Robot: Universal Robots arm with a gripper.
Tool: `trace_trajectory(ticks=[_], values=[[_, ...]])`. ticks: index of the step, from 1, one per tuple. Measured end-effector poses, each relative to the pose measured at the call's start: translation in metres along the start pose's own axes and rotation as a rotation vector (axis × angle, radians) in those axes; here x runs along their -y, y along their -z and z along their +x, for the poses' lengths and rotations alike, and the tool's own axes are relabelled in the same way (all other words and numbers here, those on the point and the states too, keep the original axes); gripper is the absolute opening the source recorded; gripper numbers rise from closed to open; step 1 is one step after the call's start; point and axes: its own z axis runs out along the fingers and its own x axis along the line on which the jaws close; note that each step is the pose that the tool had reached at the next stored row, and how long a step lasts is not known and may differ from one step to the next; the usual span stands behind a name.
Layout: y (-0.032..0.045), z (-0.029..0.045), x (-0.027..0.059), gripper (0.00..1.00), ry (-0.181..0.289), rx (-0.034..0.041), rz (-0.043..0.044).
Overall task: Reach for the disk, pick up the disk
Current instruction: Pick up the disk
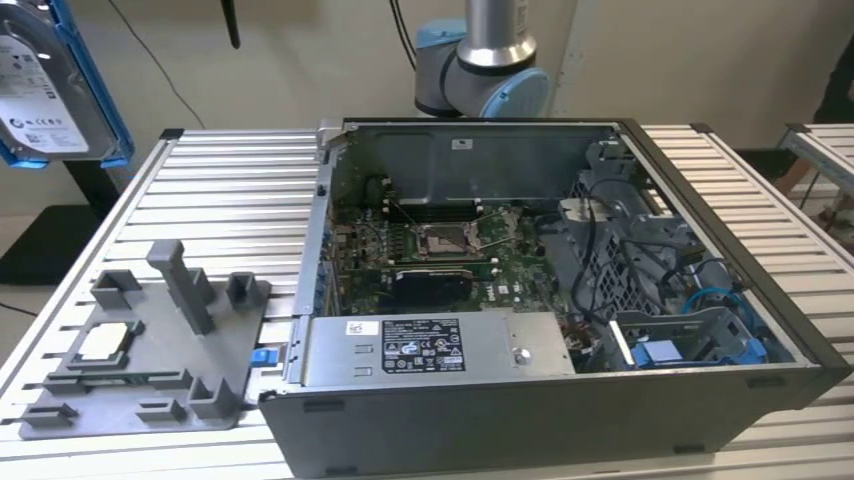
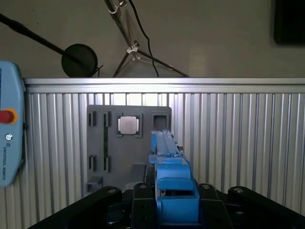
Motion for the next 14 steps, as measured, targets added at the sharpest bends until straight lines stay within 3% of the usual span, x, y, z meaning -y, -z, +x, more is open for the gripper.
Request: trace_trajectory(ticks=[6, 14], values=[[0.0001, 0.0, 0.0, 0.0, 0.0, 0.0, 0.0001], [0.0001, -0.0003, 0.0186, 0.0, 0.0, 0.0, 0.0]])
